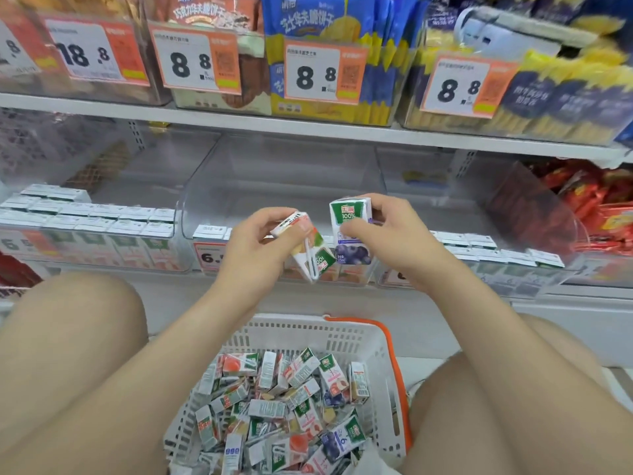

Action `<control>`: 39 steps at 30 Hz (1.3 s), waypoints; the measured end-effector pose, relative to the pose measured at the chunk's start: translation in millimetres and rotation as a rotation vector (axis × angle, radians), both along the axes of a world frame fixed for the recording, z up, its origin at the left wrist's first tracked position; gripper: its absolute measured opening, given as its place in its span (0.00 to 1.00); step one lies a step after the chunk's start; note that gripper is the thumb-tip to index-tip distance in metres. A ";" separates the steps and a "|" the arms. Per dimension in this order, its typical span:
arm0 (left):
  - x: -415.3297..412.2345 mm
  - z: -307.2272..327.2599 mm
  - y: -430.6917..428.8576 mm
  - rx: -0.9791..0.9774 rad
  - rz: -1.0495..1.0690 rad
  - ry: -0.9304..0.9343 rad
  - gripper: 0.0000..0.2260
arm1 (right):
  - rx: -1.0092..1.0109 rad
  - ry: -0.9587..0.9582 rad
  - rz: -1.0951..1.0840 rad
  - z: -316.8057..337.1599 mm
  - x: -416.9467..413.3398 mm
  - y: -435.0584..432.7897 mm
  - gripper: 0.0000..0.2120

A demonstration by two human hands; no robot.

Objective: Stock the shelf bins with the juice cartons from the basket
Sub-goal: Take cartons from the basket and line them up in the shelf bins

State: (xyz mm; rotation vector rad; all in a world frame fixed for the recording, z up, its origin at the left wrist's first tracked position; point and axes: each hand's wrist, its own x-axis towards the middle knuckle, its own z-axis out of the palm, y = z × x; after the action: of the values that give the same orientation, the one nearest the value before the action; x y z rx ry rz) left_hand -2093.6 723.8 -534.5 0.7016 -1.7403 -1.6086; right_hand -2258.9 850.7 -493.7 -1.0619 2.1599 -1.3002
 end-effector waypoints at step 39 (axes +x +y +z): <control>-91.3 -48.6 86.2 -0.824 -0.303 -0.166 0.15 | 0.511 0.687 -0.248 -20.7 -167.5 116.8 0.22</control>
State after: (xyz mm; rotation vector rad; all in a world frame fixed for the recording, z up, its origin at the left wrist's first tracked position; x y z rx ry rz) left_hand -2184.8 810.0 -583.1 0.1695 -2.4659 -0.8561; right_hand -2426.4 967.5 -514.4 -1.1428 2.9780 -0.4081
